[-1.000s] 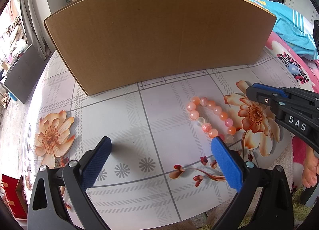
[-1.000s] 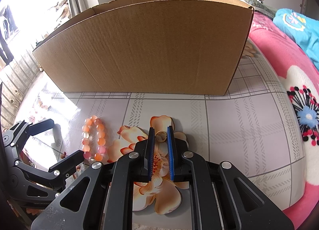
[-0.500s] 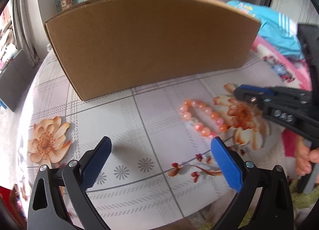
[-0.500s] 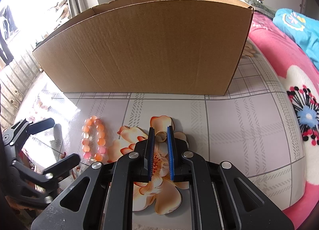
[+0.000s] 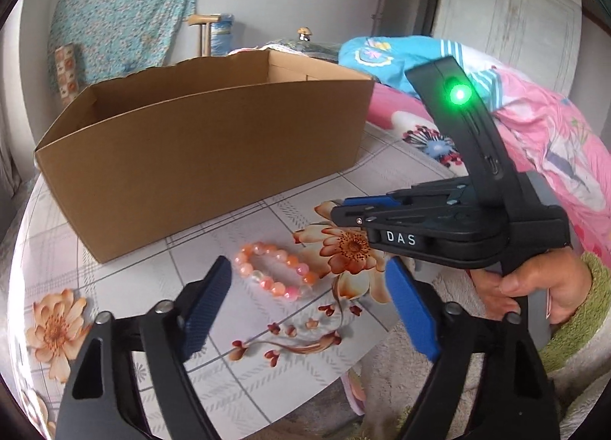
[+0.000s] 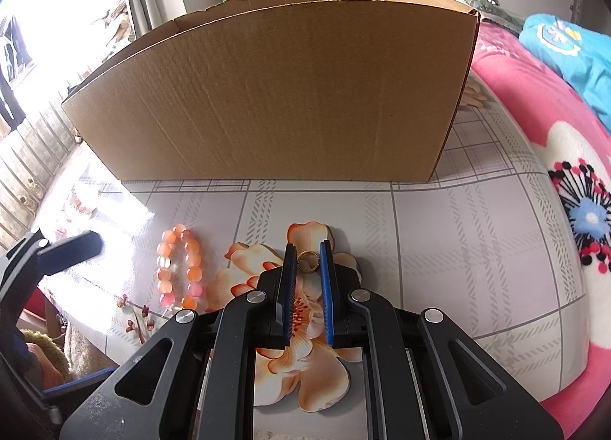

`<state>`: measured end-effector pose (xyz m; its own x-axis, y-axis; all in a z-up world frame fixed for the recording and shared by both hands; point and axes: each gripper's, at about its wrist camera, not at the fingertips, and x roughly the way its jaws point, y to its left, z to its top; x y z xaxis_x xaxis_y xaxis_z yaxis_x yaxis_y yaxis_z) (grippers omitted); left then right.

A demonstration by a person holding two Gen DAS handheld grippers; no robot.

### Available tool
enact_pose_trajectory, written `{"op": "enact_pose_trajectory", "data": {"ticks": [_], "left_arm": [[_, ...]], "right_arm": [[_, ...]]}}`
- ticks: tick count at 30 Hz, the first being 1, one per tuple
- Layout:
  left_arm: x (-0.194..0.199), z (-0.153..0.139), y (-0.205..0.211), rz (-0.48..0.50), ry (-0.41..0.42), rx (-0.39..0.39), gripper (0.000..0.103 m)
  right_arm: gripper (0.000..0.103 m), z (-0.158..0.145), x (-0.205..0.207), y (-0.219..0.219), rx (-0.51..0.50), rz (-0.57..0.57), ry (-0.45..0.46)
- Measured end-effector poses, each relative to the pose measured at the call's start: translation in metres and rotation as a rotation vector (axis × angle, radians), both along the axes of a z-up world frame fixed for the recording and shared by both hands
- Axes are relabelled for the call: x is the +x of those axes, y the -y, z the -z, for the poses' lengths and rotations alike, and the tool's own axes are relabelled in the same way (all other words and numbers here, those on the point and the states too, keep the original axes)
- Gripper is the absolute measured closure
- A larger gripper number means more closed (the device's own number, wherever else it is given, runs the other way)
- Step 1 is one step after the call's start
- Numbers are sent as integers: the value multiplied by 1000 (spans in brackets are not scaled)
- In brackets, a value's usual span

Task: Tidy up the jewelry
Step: 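Close the left tool on the pink bead bracelet, then carry the ring and bracelet into the box and open both tools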

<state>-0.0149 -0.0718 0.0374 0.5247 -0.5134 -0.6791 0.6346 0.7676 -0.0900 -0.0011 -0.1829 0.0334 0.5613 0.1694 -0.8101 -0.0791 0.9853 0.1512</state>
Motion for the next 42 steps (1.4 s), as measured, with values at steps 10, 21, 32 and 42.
{"op": "enact_pose_trajectory", "data": {"ticks": [10,21,32,42], "left_arm": [[10,24,24,47,-39,107,68],[19,35,34,42,-45,204,90],[17,8,14,19,-45,118,94],[14,-54,-12,3,12,-35,94]], "right_arm": [[93,4,-4,18,78,-1,14],[93,11,-7,43,168,-8,34],[93,11,-16,88,325,43,31],[93,-36,-37,132,438,59,126]]}}
